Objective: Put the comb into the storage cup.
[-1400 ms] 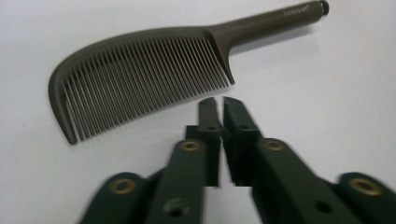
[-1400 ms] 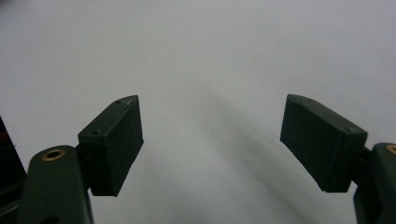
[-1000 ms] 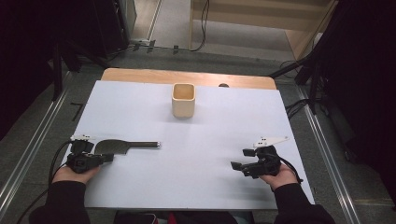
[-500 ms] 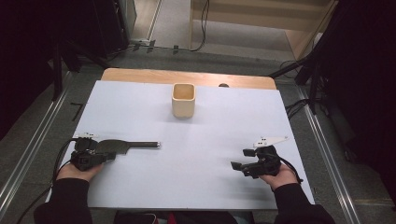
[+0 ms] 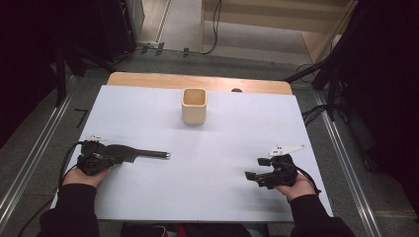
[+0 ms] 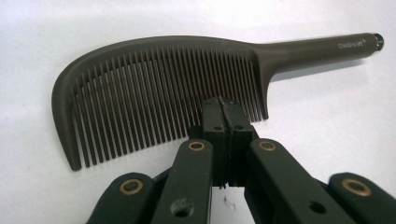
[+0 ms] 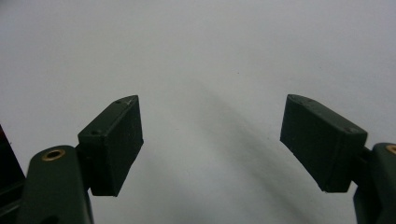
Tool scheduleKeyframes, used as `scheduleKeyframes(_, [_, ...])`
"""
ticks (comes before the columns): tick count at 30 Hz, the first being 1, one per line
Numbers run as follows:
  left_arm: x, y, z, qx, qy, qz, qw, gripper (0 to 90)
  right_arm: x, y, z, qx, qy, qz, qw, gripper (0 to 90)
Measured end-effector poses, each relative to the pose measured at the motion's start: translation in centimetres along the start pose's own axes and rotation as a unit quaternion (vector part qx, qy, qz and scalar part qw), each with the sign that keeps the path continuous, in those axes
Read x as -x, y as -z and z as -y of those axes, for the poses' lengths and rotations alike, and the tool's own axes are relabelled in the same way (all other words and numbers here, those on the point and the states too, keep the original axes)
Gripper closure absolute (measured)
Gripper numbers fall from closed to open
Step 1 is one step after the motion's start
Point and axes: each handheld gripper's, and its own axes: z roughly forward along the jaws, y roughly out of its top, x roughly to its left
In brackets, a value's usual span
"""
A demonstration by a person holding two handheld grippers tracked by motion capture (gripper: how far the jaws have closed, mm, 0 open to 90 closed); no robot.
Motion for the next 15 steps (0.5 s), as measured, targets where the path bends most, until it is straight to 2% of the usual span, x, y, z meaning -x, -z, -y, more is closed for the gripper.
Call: scheduleKeyframes(15, [-0.5,-1.0,-1.7,0.010,0.003,-0.017,0.9998,90.0,0.0,0.2,0.2,-0.001,-0.003,0.002,1.0000,19.4])
